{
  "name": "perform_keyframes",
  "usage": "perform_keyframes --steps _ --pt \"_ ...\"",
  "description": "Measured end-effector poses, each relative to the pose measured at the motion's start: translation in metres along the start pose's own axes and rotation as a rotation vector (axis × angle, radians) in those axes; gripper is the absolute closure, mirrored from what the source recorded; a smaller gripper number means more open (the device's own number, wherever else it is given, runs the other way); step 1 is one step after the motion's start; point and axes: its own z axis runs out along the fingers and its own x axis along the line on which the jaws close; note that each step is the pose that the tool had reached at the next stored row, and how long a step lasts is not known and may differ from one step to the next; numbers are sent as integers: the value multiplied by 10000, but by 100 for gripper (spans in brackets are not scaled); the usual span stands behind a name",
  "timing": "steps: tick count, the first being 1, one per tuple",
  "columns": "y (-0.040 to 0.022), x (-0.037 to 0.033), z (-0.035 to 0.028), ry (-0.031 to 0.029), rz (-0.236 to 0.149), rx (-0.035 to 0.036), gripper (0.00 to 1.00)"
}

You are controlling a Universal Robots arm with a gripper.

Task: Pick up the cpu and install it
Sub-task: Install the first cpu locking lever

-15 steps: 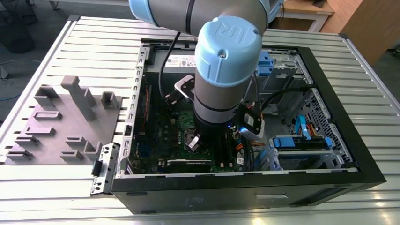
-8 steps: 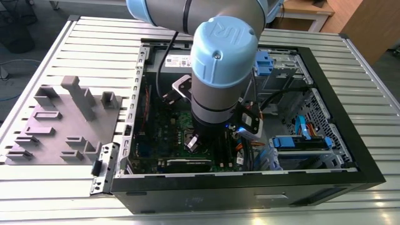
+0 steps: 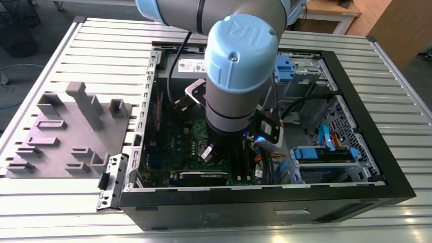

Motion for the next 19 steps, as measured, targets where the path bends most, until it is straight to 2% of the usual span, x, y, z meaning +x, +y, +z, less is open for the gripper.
perform_keyframes --steps 4,7,8,11,12,15,16,19 --pt "3 -10 -87 4 3 3 89" --pt "8 -21 -186 4 8 4 89" --pt "17 -38 -345 7 18 5 89" --pt "17 -39 -349 10 21 2 89" --pt "16 -40 -347 35 24 -22 89" --pt "-2 -60 -344 427 84 -370 89" --pt "-3 -61 -343 527 100 -462 89" --pt "-3 -61 -345 558 105 -486 89"
